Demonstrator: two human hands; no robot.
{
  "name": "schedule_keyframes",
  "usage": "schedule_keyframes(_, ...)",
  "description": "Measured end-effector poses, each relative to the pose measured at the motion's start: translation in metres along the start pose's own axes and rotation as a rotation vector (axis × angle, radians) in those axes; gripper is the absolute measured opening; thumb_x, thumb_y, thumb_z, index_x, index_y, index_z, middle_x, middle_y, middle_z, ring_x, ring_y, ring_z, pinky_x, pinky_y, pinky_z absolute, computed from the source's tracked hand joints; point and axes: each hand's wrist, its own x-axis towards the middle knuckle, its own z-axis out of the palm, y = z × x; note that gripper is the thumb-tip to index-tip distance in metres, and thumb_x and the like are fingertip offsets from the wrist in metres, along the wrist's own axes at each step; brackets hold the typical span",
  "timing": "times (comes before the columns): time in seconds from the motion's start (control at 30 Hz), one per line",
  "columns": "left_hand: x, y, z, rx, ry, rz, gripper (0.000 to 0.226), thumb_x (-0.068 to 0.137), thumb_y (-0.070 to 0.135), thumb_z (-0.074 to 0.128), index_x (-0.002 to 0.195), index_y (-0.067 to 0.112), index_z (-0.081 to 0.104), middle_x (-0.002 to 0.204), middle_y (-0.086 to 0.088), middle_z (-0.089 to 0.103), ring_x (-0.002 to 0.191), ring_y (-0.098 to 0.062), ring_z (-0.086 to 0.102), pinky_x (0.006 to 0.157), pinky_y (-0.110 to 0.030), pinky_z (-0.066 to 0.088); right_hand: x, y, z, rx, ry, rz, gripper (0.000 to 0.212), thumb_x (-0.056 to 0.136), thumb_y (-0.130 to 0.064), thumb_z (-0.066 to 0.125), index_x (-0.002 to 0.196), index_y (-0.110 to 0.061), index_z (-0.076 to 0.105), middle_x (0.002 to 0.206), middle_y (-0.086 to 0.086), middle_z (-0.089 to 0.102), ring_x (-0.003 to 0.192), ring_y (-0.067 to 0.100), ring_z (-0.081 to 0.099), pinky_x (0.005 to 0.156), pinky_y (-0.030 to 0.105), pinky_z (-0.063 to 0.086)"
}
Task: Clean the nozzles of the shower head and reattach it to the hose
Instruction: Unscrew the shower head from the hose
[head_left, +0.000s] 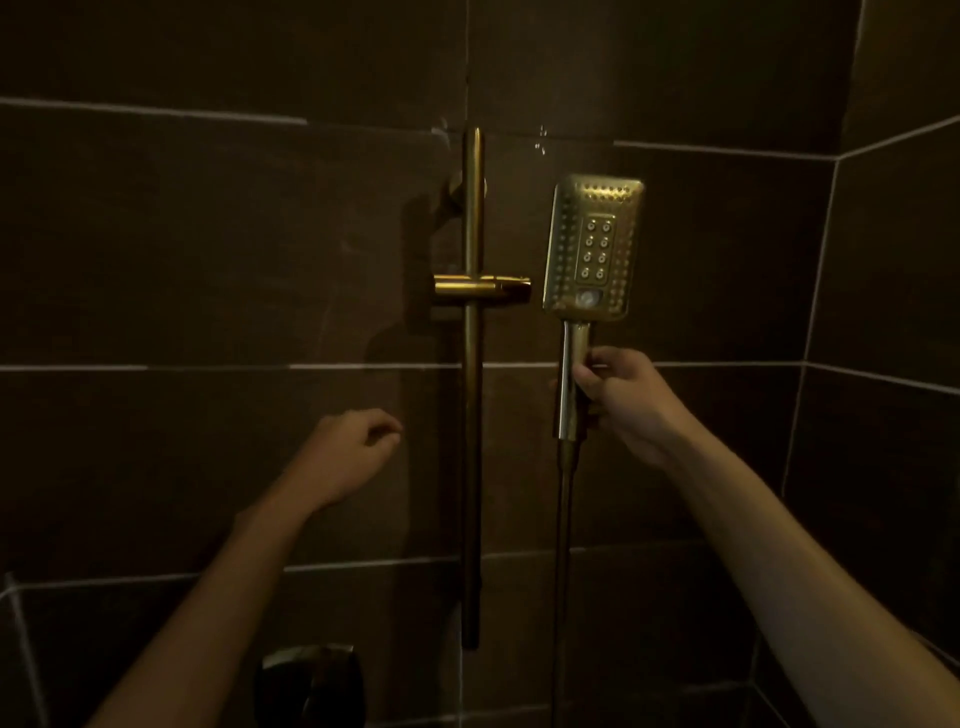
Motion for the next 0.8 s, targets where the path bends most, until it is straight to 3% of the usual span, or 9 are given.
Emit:
schedule_keyframes(0.13,-0.082,0.025,0.060,-0.423,-0.169,-0.094,0.013,0.098,0.024,0.057,0.099,0.034,0.066,0.101,0.008,0.073,0.098,-0.007,0.067,0.088,-0.027,0.052,-0.044,0.040,0.011,0.057,-0.059,0.056,0.017,0.100,-0.013,0.050,0.108,-0.009,0.064,0.096,0.009,0.070,0.091,0.024,0.068,0.082,0.045,0.057)
schedule_keyframes(0.23,-0.133,0.043,0.112,-0.653,-0.266,-0.217,0.014,0.099,0.031,0.053,0.108,0.038,0.061,0.109,0.011,0.069,0.103,-0.004,0.065,0.095,-0.034,0.052,-0.077,0.072,0.019,0.093,-0.083,0.136,0.016,0.099,-0.013,0.052,0.109,-0.011,0.065,0.101,0.010,0.071,0.095,0.024,0.069,0.084,0.045,0.057)
schedule_keyframes(0.4,-0.191,0.070,0.175,-0.854,-0.360,-0.471,0.030,0.097,0.042,0.053,0.127,0.042,0.050,0.112,0.020,0.058,0.104,0.003,0.056,0.073,-0.013,0.041,-0.129,0.110,0.031,0.160,-0.088,0.237,0.015,0.097,-0.013,0.055,0.108,-0.014,0.066,0.099,0.009,0.070,0.097,0.026,0.066,0.083,0.040,0.054)
schedule_keyframes(0.5,-0.217,0.079,0.194,-0.946,-0.319,-0.585,0.017,0.099,0.039,0.052,0.114,0.046,0.052,0.103,0.020,0.059,0.093,0.007,0.056,0.069,-0.012,0.040,-0.154,0.122,0.033,0.177,-0.092,0.295,0.018,0.098,-0.018,0.054,0.112,-0.018,0.066,0.108,0.012,0.070,0.104,0.027,0.067,0.093,0.048,0.054)
schedule_keyframes(0.6,-0.235,0.083,0.207,-0.942,-0.241,-0.632,0.019,0.100,0.042,0.047,0.115,0.038,0.058,0.097,0.011,0.063,0.088,-0.001,0.060,0.073,-0.017,0.045,-0.175,0.129,0.033,0.216,-0.095,0.324,0.018,0.098,-0.018,0.054,0.109,-0.020,0.067,0.106,0.010,0.072,0.103,0.025,0.068,0.095,0.051,0.053)
schedule_keyframes(0.67,-0.245,0.088,0.213,-0.952,-0.186,-0.652,0.023,0.102,0.040,0.042,0.115,0.033,0.060,0.088,0.010,0.061,0.080,-0.002,0.058,0.073,-0.020,0.047,-0.187,0.133,0.036,0.246,-0.087,0.331,0.017,0.098,-0.019,0.053,0.107,-0.022,0.068,0.105,0.009,0.073,0.103,0.023,0.069,0.095,0.050,0.053)
schedule_keyframes(0.8,-0.260,0.094,0.223,-1.009,-0.173,-0.736,0.027,0.104,0.035,0.037,0.117,0.024,0.058,0.094,-0.004,0.060,0.088,-0.015,0.059,0.080,-0.031,0.051,-0.206,0.142,0.039,0.226,-0.067,0.270,0.019,0.099,-0.024,0.052,0.097,-0.023,0.071,0.102,0.013,0.071,0.102,0.028,0.067,0.090,0.043,0.055)
